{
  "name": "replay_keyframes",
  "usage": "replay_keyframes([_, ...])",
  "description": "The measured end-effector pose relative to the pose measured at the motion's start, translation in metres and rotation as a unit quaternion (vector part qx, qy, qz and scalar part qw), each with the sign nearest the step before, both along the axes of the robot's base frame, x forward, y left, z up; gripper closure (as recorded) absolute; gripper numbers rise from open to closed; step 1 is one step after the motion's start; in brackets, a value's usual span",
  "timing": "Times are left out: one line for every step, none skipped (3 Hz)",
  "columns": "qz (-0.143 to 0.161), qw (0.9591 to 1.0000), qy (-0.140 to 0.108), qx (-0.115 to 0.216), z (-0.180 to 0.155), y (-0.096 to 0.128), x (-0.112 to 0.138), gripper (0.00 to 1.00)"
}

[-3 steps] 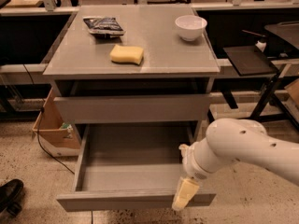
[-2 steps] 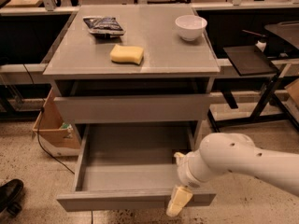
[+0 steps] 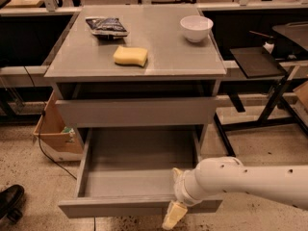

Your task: Close middle drawer

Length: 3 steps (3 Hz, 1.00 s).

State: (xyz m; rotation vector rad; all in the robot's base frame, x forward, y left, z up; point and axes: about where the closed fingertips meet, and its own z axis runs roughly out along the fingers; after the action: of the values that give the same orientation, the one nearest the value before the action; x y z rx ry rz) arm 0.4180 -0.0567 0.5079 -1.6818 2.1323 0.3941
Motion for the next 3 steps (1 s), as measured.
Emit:
replay_keyframes([-0.001, 1.0000, -0.005, 0.008, -0.012, 0.004, 0.014, 0.00])
replay_keyframes([-0.005, 0.9998, -0.013, 0.011, -0.030, 0.007, 0.036, 0.00])
replay_keyframes([-0.006, 0.9996, -0.026, 0.012, -0.046, 0.006, 0.054, 0.00])
